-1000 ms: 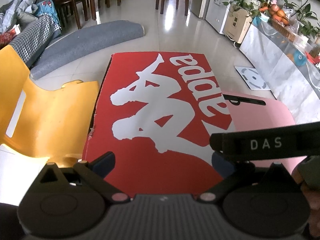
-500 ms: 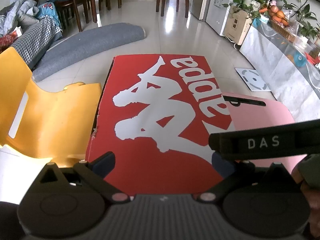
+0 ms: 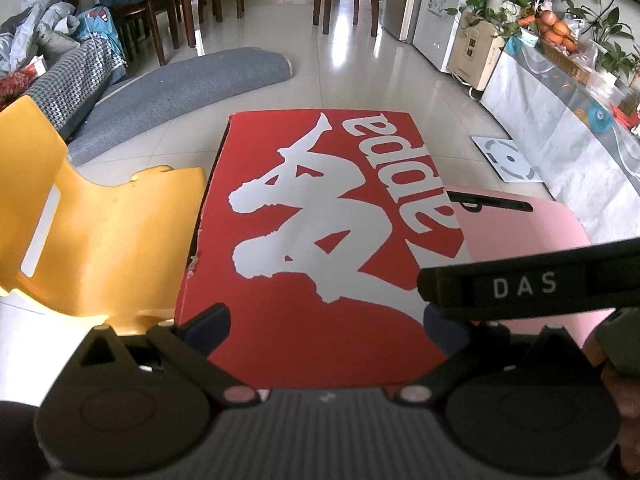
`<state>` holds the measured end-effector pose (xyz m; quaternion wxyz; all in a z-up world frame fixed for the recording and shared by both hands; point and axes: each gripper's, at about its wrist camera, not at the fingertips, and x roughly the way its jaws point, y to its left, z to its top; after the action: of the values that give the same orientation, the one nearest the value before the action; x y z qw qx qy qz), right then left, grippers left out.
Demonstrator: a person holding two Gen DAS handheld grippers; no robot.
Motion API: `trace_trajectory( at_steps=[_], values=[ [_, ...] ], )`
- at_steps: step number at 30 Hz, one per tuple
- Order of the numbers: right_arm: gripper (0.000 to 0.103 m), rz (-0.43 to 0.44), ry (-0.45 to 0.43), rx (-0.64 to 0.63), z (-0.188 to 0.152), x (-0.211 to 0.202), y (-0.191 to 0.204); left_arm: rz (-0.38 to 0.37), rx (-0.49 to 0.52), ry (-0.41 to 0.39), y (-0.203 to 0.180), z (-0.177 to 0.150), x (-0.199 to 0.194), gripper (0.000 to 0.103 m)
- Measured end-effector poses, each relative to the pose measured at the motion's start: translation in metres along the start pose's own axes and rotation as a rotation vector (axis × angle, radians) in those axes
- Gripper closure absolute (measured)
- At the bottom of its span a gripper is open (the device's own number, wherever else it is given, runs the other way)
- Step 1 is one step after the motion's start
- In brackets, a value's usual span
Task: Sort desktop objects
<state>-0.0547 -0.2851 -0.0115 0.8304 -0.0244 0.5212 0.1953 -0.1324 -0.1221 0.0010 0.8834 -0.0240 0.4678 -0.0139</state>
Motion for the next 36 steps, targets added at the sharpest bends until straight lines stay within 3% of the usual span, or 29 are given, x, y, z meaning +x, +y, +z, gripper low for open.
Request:
trace_trajectory(
  at_steps=[36],
  values=[
    [0.001, 0.008, 0.009, 0.000, -0.0023, 0.0001, 0.0007, 0.004, 0.008, 0.013, -0.0026, -0.0028, 0.0015, 0.000]
  ],
)
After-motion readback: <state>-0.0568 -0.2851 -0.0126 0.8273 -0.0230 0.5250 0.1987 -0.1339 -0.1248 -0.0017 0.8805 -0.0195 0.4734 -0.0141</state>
